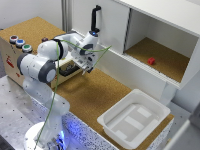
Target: Push the handle of the drawer
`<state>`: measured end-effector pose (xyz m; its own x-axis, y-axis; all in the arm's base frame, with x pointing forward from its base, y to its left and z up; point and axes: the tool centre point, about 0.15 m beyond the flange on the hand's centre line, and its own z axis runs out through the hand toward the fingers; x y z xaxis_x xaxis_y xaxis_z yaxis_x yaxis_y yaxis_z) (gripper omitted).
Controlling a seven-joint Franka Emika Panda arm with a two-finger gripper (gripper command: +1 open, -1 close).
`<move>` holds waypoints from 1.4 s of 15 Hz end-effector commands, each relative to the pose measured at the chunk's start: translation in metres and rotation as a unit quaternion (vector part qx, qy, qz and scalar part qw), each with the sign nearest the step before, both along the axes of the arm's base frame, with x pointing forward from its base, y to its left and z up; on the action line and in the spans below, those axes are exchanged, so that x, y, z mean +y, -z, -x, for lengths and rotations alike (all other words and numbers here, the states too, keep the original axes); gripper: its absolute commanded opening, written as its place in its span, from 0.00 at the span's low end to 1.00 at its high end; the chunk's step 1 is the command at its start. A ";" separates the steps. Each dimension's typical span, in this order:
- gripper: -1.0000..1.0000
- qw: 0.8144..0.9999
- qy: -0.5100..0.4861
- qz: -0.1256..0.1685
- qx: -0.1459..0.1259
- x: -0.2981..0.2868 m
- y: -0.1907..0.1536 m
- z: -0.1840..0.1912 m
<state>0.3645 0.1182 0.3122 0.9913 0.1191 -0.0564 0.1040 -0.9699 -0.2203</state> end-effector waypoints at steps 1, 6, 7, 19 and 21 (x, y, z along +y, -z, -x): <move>0.00 0.999 0.014 -0.012 -0.044 0.017 0.010 0.008; 0.00 0.999 0.003 -0.007 -0.047 0.028 0.009 0.011; 0.00 0.999 0.000 -0.005 -0.048 0.031 0.010 0.012; 0.00 0.998 -0.022 -0.027 -0.057 0.124 0.018 0.004; 0.00 0.997 -0.030 -0.032 -0.059 0.142 0.018 0.002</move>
<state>0.3663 0.2048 0.3119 0.9870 0.1538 0.0467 0.1607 -0.9518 -0.2614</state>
